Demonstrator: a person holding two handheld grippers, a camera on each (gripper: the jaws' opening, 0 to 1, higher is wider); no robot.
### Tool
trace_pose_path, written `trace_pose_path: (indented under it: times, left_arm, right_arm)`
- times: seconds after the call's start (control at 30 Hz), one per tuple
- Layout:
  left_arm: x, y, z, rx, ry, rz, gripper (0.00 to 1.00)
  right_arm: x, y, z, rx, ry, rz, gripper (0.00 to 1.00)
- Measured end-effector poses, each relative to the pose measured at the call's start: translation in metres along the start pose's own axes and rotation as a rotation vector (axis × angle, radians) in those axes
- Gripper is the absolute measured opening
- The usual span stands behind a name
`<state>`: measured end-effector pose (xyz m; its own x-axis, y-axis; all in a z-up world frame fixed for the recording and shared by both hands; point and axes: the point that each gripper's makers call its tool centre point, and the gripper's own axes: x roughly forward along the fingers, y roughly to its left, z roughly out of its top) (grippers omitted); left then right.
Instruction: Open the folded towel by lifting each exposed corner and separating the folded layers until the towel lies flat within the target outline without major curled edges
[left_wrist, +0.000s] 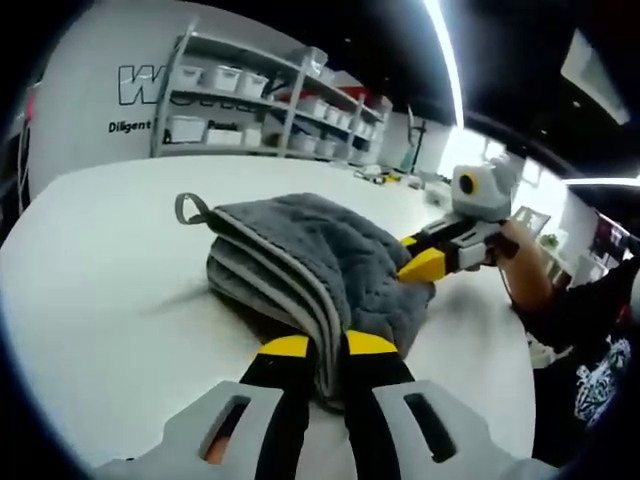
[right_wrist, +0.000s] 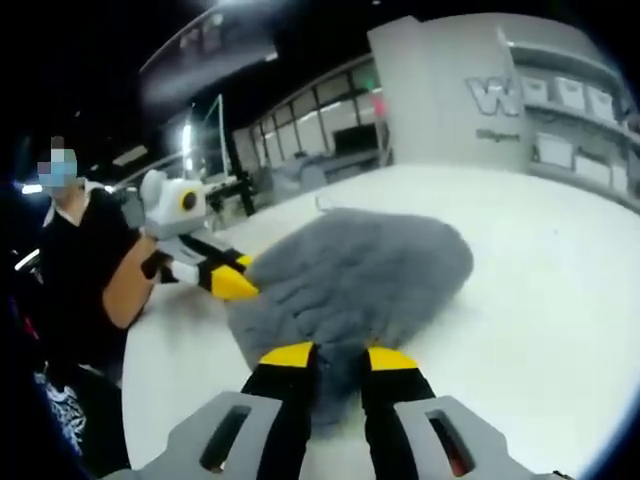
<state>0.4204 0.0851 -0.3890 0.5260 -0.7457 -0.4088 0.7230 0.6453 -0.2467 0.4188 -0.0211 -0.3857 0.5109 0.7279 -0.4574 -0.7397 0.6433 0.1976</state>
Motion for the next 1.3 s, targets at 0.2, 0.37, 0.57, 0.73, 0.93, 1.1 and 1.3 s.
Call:
trace_pose_path:
  times: [0.2,0.37,0.57,0.73,0.93,1.1,1.3]
  left_arm:
    - [0.0,0.001,0.0,-0.003,-0.001,0.001,0.09]
    - [-0.001,0.005,0.001,0.003,-0.022,0.01,0.14]
    - [-0.005,0.008,0.004,0.032,-0.034,0.041,0.19]
    - [-0.016,0.014,0.009,0.067,-0.068,0.101,0.32]
    - [-0.044,0.016,0.026,0.076,-0.158,0.173,0.5]
    - [-0.068,0.028,0.046,0.118,-0.258,0.322,0.98]
    - [-0.084,0.032,0.054,0.107,-0.28,0.377,1.0]
  right_arm:
    - [0.0,-0.001,0.001,-0.004,0.002,-0.002,0.13]
    - [-0.002,-0.002,0.004,-0.019,-0.011,0.001,0.15]
    - [-0.004,-0.001,0.007,-0.048,-0.022,0.002,0.19]
    - [-0.006,-0.003,0.007,-0.095,-0.023,-0.016,0.23]
    - [-0.019,-0.011,0.023,-0.215,-0.06,-0.097,0.55]
    - [-0.029,-0.023,0.038,-0.323,-0.08,-0.193,0.99]
    - [-0.042,-0.024,0.052,-0.338,-0.096,-0.203,1.0]
